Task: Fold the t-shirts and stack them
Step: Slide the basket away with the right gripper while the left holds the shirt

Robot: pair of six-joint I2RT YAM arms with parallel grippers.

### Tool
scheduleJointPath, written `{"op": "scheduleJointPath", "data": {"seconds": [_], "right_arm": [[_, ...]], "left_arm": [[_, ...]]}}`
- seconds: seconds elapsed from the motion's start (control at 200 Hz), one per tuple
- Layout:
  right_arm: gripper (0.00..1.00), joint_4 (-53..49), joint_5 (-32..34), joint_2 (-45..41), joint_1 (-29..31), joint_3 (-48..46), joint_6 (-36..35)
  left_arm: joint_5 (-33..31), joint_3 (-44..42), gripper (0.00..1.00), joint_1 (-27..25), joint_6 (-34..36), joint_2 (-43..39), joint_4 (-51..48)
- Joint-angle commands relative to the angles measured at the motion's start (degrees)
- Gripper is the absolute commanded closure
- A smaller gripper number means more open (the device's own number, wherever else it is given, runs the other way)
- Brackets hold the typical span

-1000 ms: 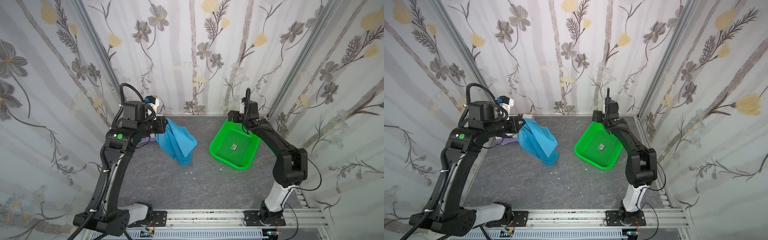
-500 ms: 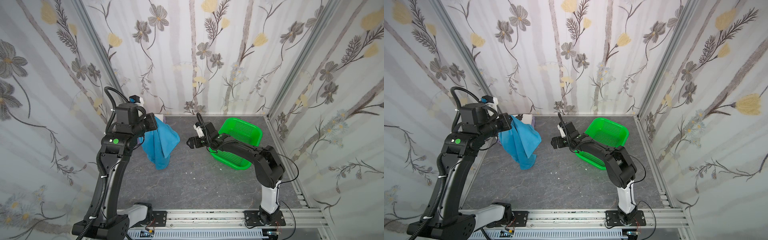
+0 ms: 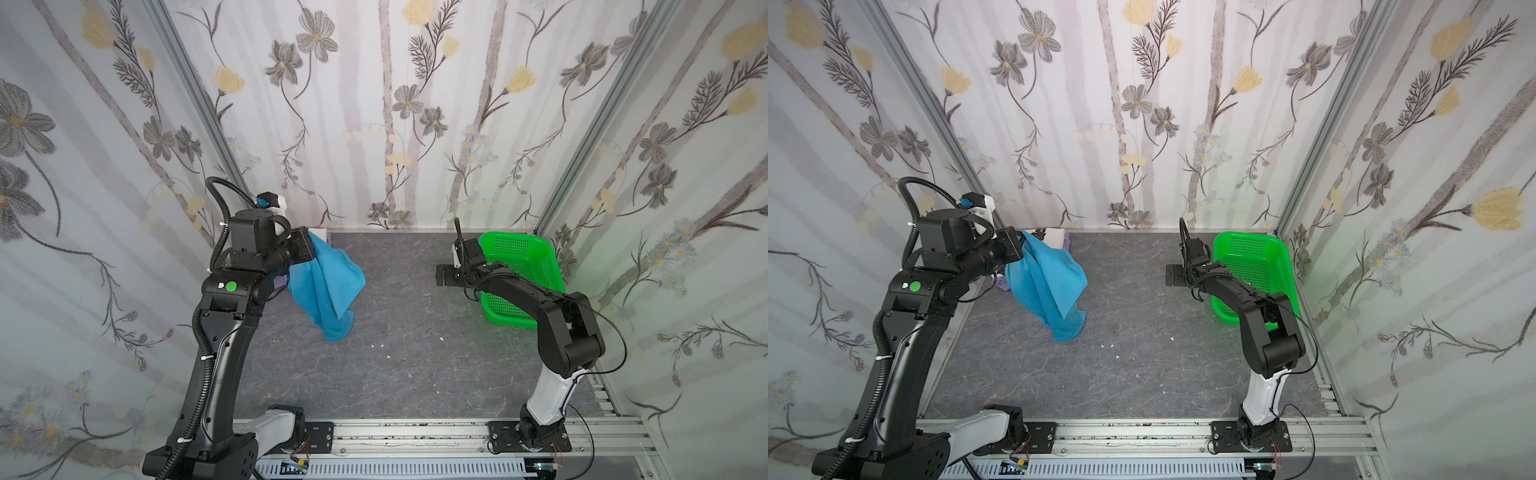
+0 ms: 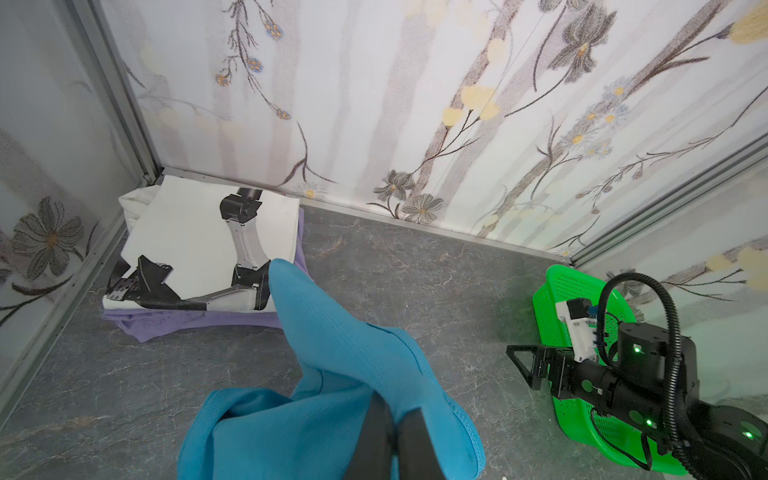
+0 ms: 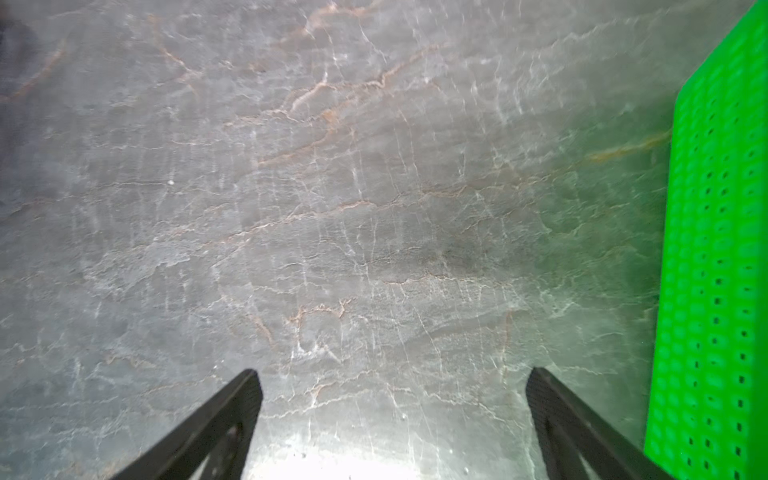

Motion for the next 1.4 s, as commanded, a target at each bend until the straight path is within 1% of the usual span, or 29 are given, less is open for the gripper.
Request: {"op": "scheduleJointPath", "data": {"seconds": [0.0,0.05,0.115,0.155,0.225,0.3,0.425,0.475,0.51,0.56,0.629,0.689,0.759,0.824,0.999,1.104,1.154,1.179,1.284,1.339,1.399], "right_arm": [[0.0,1.6,-0.7,-6.3,0.5,-2.9,-3.3],[0.0,2.2,-1.6,-10.0,0.7,-6.3,-1.3],[0.0,4.2,-1.6,-15.7,1.4,-13.7,1.8],[0.0,5.0,-1.2,-19.4,1.8,-18.7,4.9],[0.0,5.6,0.5,-28.6,2.2,-27.2,10.0],[0.0,3.6,2.6,-37.8,2.5,-36.3,16.2],[0.0,-1.3,6.5,-52.8,2.6,-46.2,24.6],[0.0,-3.1,9.1,-57.3,1.9,-48.7,27.0],[0.0,-3.6,10.3,-59.4,0.5,-50.1,28.1],[0.0,-2.9,10.2,-60.8,-3.2,-51.6,28.3],[0.0,-0.2,9.6,-60.2,-9.6,-52.7,26.6],[0.0,4.2,7.6,-57.6,-14.5,-52.7,23.7],[0.0,9.6,4.3,-51.9,-19.6,-50.9,20.9],[0.0,12.9,3.3,-45.7,-22.1,-47.4,18.8],[0.0,14.8,2.2,-28.0,-24.4,-33.8,12.7],[0.0,14.5,2.1,-21.3,-25.2,-26.8,10.6],[0.0,13.6,2.8,-20.4,-25.3,-24.6,9.5],[0.0,13.2,3.2,-18.4,-25.3,-23.9,9.0],[0.0,12.0,7.1,-18.6,-25.7,-23.3,6.9],[0.0,11.4,7.7,-18.9,-27.1,-23.9,6.1],[0.0,11.4,6.5,-19.0,-29.8,-25.1,5.6]], "left_arm": [[1.3,0.0,1.0,0.1,-1.5,0.6,3.3],[2.6,-0.1,1.0,0.1,-1.9,1.1,4.1],[4.9,-0.1,1.0,0.1,-2.4,1.7,5.4],[6.6,-0.4,1.0,0.1,-2.6,2.0,6.5],[9.2,-0.5,1.0,0.0,-2.5,2.9,7.7],[11.6,-0.1,1.0,-0.1,-1.6,4.1,8.2],[14.2,-0.4,1.0,-0.8,-1.5,4.3,10.5],[15.8,-1.0,1.0,-1.5,-1.8,5.7,12.1],[18.2,-1.2,1.0,-2.4,-1.4,6.0,12.9],[21.6,-0.3,1.0,-4.6,0.9,6.5,12.4],[21.1,1.3,1.0,-9.0,5.0,6.7,9.2],[20.5,2.2,1.0,-11.9,7.8,6.6,6.9],[21.5,1.7,1.0,-13.0,8.1,5.8,6.5],[22.5,0.7,1.0,-13.4,7.6,4.8,7.0],[22.3,-1.2,1.0,-14.1,7.0,4.8,7.3],[22.7,-1.7,1.0,-14.8,6.5,4.8,7.8],[22.6,-1.4,1.0,-15.3,6.8,5.6,7.5],[22.6,-1.2,1.0,-15.5,6.9,6.0,7.4],[23.0,-0.5,1.0,-16.2,7.8,7.7,7.3],[23.0,0.2,1.0,-16.4,8.1,8.7,7.3],[23.1,1.2,1.0,-16.6,8.2,9.9,7.2]]}}
